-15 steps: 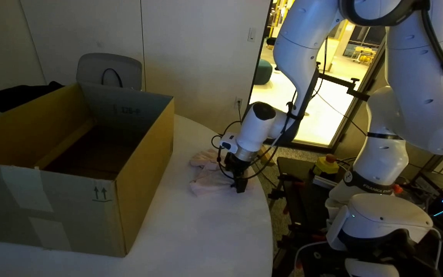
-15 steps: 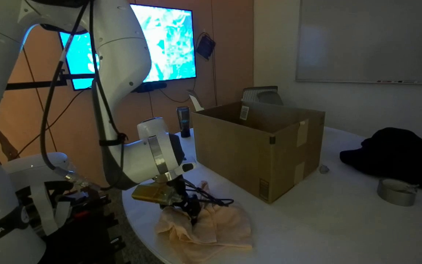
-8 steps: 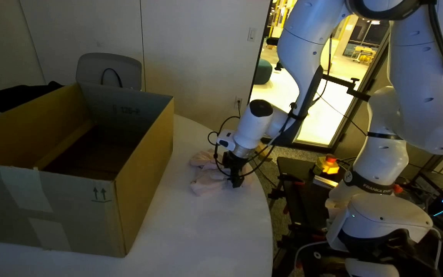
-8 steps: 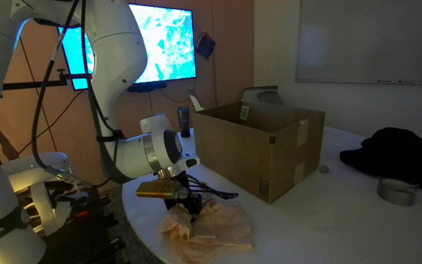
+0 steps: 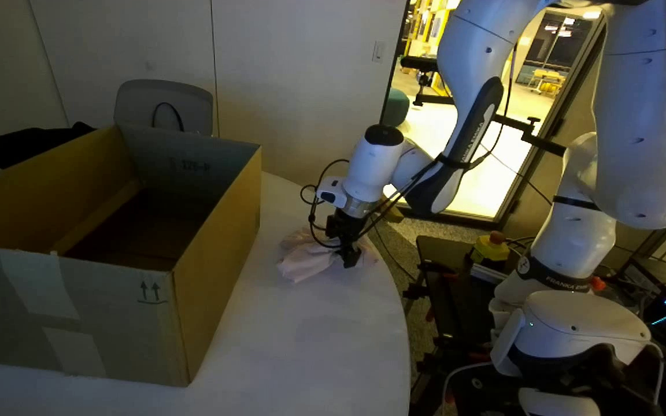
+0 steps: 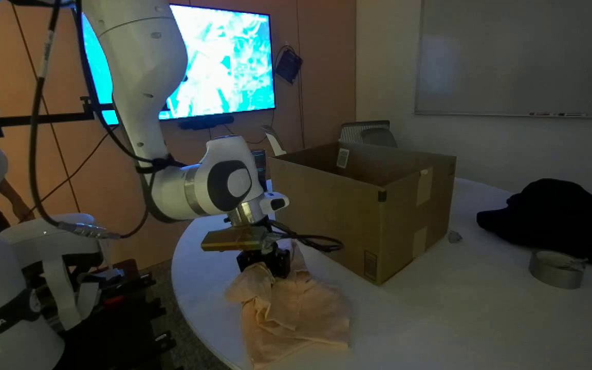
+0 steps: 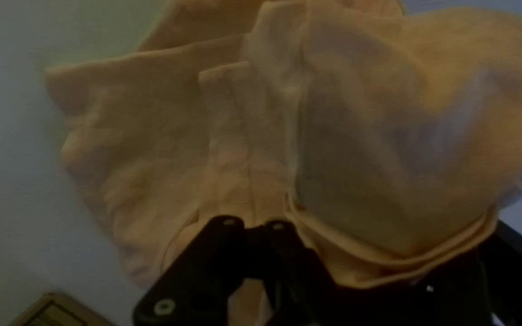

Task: Put the marker on the towel, fold the towel, and then put the folded towel in the box

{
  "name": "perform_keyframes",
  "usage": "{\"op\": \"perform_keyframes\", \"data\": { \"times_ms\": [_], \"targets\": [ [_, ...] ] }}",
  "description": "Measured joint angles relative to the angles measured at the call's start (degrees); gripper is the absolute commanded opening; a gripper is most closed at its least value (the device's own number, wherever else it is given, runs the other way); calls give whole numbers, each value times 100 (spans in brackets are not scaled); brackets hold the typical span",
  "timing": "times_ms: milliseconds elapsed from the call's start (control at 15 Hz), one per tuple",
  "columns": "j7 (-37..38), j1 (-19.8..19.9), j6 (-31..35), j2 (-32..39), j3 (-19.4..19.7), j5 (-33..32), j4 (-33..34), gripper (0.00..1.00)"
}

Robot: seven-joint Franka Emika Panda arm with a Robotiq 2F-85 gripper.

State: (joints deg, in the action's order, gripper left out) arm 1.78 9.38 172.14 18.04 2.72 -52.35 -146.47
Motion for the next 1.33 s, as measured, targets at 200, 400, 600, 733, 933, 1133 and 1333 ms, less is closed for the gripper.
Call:
{"op": "perform_keyframes", "data": {
  "times_ms": [200, 400, 600, 733, 933, 1133, 1333],
  "targets": [
    [-1309, 738, -561, -391, -1104, 1346, -10, 1],
    [-2580, 1252, -1512, -766, -2113, 2829, 232, 2],
    [-3617, 970, -2794, -1157, -2190, 4100, 838, 1],
    [-3836, 514, -3677, -1399, -1828, 4387, 1333, 1],
    [-3907, 19, -4979, -1669, -1342, 4436, 2182, 1],
    [-3907, -280, -5900, -1786, -1024, 4436, 3073, 1],
    [-3847, -472, -6130, -1764, -858, 4436, 3740, 1]
  ]
}}
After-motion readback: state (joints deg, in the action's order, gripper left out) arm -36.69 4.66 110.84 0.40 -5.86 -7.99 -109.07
